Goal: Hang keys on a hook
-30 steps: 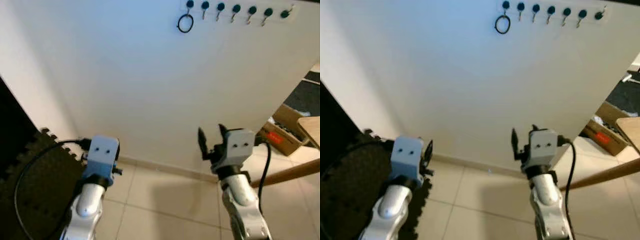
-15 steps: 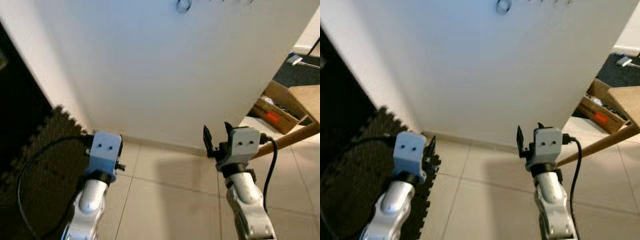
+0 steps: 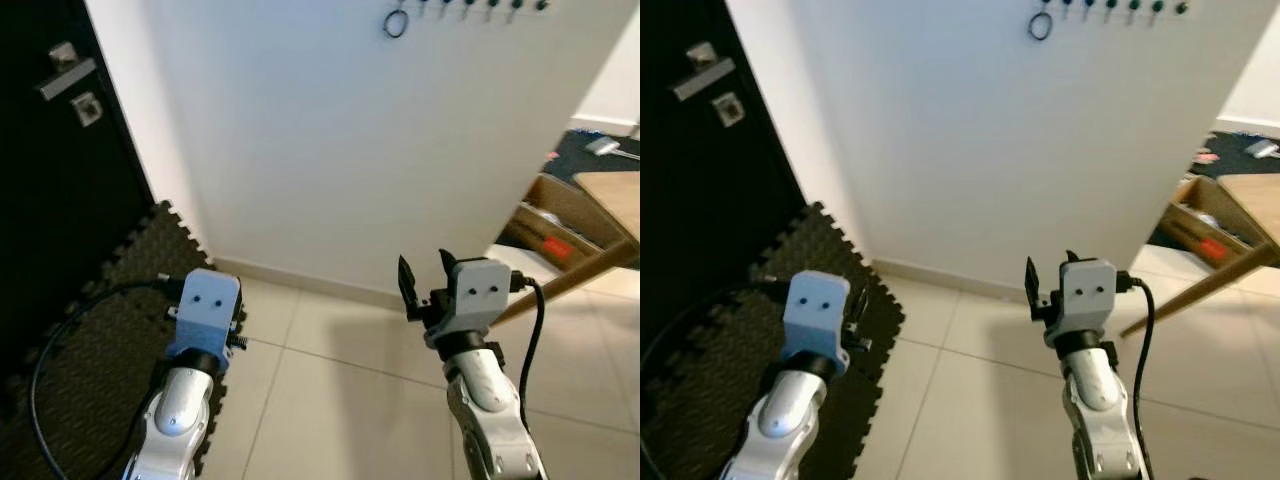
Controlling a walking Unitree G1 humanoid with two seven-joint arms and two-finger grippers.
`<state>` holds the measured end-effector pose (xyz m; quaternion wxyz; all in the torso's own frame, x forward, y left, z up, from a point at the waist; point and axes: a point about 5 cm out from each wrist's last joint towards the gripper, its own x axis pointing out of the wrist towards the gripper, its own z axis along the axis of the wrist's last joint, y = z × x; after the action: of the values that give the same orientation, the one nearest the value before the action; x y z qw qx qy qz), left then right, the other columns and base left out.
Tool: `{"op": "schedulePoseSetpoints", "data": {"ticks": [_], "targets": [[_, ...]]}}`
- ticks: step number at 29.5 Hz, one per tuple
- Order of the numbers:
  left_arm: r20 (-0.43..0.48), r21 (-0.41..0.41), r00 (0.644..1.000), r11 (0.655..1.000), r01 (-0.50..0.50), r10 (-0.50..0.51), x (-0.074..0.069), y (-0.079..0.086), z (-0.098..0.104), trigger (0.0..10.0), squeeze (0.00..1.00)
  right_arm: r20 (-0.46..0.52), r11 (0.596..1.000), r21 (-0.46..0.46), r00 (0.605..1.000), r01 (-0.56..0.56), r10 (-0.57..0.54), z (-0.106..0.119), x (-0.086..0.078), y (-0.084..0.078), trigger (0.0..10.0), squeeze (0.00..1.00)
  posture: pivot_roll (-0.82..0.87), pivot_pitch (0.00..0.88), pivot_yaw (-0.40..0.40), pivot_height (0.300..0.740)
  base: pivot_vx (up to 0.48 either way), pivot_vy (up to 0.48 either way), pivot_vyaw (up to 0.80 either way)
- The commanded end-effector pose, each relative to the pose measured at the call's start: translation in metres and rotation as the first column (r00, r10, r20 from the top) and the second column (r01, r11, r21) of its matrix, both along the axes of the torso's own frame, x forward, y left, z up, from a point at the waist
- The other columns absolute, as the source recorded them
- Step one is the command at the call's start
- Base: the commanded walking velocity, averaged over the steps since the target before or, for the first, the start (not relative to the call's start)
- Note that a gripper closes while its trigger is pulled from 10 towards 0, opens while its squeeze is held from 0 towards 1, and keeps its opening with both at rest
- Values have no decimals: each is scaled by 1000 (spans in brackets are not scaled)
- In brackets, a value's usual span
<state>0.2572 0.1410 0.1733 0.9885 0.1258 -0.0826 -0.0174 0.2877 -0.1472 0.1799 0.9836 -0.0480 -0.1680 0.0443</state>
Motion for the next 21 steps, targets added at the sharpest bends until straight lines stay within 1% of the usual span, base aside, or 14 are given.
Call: {"op": "schedulePoseSetpoints", "data": {"ticks": [1, 9, 16, 21], "targets": [[-5, 9, 1000, 1000, -4, 4, -2, 1, -1, 10000, 0, -16, 1000, 7, 1000, 4, -4, -4, -1, -1, 10000, 0, 119, 211, -4, 740, 0, 0, 0], [-6, 10, 1000, 1000, 0, 0, -2, 0, -1, 10000, 0, -17, 1000, 6, 1000, 4, -4, -4, -1, 0, 10000, 0, 118, 211, -3, 740, 0, 0, 0], [-7, 11, 1000, 1000, 2, -2, -1, -1, -2, 10000, 0, -24, 1000, 24, 1000, 1, 0, -5, -1, 0, 10000, 0, 118, 211, -3, 740, 0, 0, 0], [-8, 11, 1000, 1000, 2, -2, -1, -1, -2, 10000, 0, -30, 999, 38, 1000, 2, -1, -5, 0, 0, 10000, 0, 117, 211, -4, 740, 0, 0, -785]]}}
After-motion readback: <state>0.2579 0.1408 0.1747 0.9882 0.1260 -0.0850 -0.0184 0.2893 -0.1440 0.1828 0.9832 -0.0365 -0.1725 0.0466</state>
